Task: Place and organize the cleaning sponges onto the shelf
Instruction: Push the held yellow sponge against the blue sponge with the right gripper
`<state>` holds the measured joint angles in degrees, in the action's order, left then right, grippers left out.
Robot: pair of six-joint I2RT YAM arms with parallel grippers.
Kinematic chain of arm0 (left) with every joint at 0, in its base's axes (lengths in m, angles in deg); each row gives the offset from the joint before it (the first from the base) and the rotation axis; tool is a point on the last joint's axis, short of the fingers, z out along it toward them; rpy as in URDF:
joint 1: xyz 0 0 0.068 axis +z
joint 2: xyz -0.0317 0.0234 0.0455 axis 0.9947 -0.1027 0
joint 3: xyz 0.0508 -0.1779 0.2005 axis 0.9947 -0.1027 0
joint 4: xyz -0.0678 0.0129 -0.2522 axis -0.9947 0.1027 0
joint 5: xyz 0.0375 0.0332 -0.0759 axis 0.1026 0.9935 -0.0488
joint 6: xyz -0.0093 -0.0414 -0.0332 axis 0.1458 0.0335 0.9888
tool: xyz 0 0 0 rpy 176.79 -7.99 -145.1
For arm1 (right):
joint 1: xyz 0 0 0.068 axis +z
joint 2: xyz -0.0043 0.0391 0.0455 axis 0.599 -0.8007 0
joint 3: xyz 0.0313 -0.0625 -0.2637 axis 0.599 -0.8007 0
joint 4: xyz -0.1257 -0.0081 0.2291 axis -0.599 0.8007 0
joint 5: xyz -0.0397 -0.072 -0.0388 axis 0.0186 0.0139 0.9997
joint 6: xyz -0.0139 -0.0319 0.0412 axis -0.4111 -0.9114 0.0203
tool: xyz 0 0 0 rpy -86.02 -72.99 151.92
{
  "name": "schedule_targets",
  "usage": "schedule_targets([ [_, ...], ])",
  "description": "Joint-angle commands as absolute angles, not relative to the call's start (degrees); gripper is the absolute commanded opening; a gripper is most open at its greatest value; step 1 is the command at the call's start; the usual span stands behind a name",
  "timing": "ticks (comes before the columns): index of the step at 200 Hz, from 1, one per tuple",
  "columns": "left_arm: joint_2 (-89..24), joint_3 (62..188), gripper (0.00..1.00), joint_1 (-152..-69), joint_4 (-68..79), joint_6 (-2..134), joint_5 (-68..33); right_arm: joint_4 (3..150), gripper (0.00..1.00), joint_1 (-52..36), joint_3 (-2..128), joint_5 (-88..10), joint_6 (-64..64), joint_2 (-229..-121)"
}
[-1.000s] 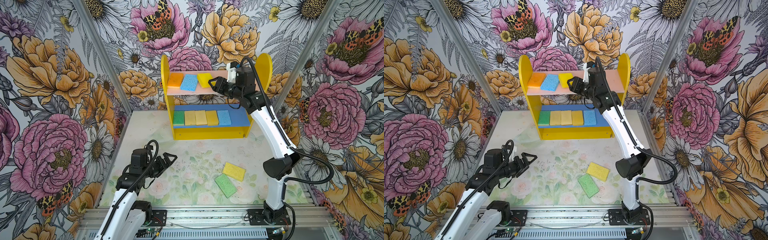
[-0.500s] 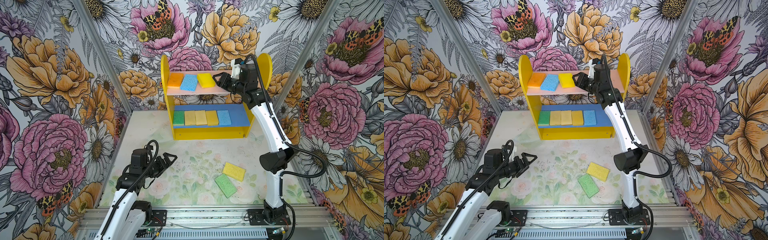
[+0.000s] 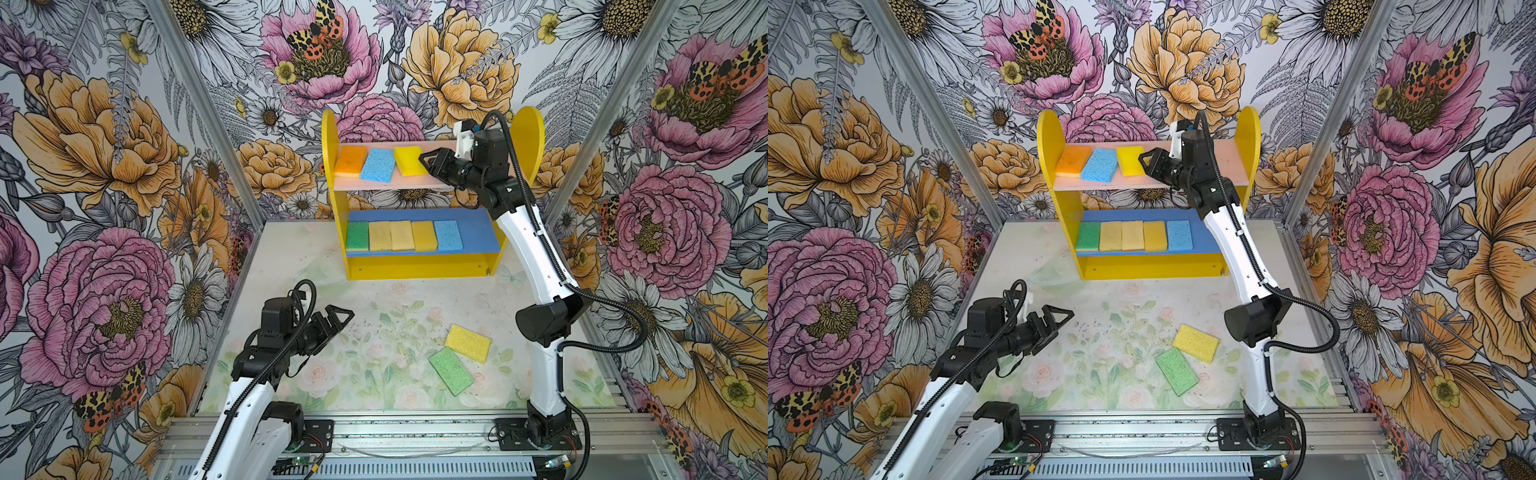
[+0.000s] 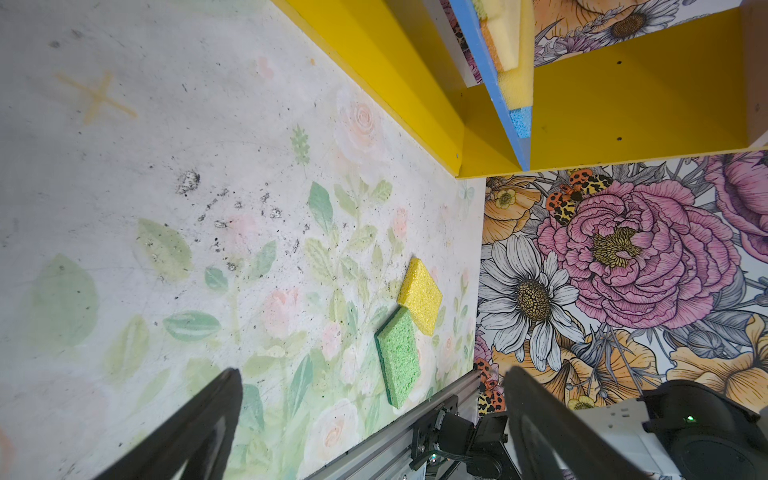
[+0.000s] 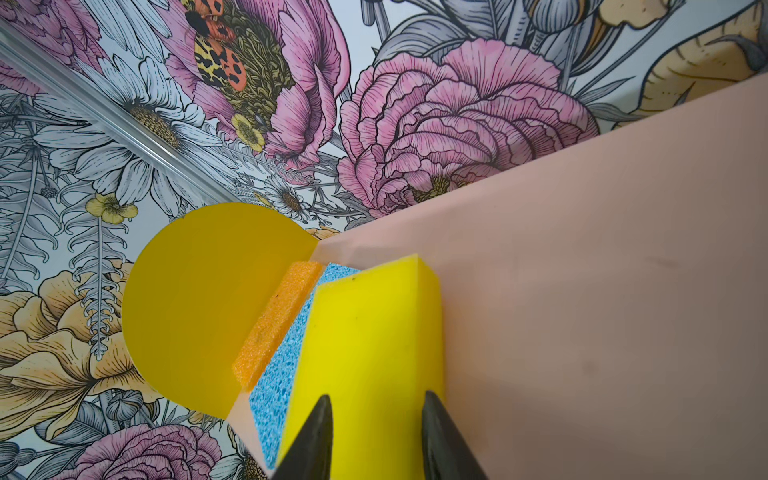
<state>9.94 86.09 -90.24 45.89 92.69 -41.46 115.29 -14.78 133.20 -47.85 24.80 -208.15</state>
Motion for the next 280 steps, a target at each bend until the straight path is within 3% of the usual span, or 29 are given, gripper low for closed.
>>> schedule_targets([
  [1,10.44,85.44,0.99,-89.59,45.76,91.42,-43.23,117.87,0.35,-14.05,133.42,-47.88,24.99,-209.43],
  [30,10.72,85.44,0.99,-89.49,45.76,91.42,-43.57,118.07,0.28,-13.77,132.05,-45.74,24.74,-208.15],
  [78,10.84,85.40,0.99,-89.47,45.67,91.38,-44.23,118.15,0.00,-12.91,131.24,-43.88,24.59,-207.48],
  [280,11.11,85.11,0.99,-89.20,45.06,91.44,-45.07,117.87,0.00,-10.26,124.64,-31.57,20.90,-198.32],
])
